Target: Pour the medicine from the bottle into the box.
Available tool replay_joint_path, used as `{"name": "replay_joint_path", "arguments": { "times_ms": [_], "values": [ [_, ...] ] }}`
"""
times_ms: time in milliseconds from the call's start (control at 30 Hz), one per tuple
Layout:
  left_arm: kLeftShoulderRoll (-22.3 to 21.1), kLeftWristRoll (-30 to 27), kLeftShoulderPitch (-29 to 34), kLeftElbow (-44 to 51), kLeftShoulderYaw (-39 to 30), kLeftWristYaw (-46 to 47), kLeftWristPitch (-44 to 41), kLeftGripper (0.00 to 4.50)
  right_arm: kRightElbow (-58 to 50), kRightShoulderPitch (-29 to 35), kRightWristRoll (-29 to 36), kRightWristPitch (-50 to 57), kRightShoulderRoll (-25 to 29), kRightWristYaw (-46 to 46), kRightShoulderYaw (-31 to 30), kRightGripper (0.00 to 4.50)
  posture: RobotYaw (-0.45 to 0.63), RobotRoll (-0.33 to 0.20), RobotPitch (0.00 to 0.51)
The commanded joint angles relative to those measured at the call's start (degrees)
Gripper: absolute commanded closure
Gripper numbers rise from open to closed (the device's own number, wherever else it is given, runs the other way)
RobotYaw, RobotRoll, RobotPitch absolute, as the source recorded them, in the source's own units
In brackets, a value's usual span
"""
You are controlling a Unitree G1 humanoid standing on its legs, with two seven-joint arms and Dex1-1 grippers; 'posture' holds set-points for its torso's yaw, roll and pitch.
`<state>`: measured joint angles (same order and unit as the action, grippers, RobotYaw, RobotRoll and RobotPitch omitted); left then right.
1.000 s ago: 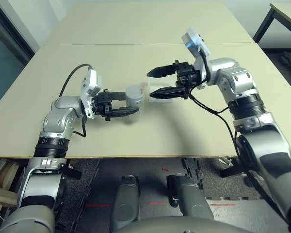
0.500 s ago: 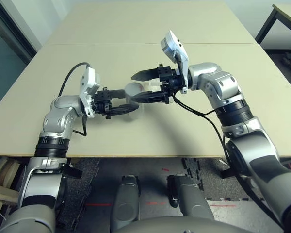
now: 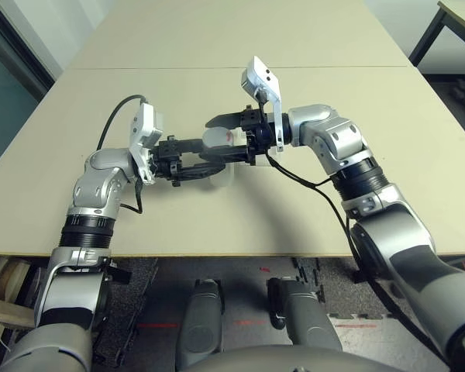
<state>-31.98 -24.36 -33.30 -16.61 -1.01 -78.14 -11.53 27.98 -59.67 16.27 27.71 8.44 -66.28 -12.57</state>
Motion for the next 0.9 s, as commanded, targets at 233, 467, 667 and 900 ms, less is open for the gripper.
{"name": "replay_joint_path", "arguments": {
  "times_ms": [233, 467, 667, 900],
  "values": [
    [-0.25, -0.06, -0.63, -0.51, 0.38, -0.45, 0.56, 2.01, 1.36, -0.48, 0.59, -0.25, 3.80, -0.22, 2.66, 0.00, 0.06, 0.000, 0.131],
    [-0.26, 0.15, -1.20, -1.97, 0.48, -0.60, 1.28, 2.01, -1.63, 1.10, 2.57, 1.53, 8.32, -0.53, 3.84, 0.00, 0.05, 0.000, 0.129],
    [-0.12, 0.36, -1.99, -3.43, 0.47, -0.99, 1.93, 2.01, -2.33, 2.00, 2.59, 2.32, 12.26, -1.87, 4.16, 0.00, 0.04, 0.000, 0.129],
    [-0.38, 0.49, -2.51, -4.03, 0.37, -1.39, 2.14, 2.01, 0.79, 0.72, 1.23, 0.70, 16.40, -3.33, 4.77, 0.00, 0.04, 0.000, 0.129]
  ]
}}
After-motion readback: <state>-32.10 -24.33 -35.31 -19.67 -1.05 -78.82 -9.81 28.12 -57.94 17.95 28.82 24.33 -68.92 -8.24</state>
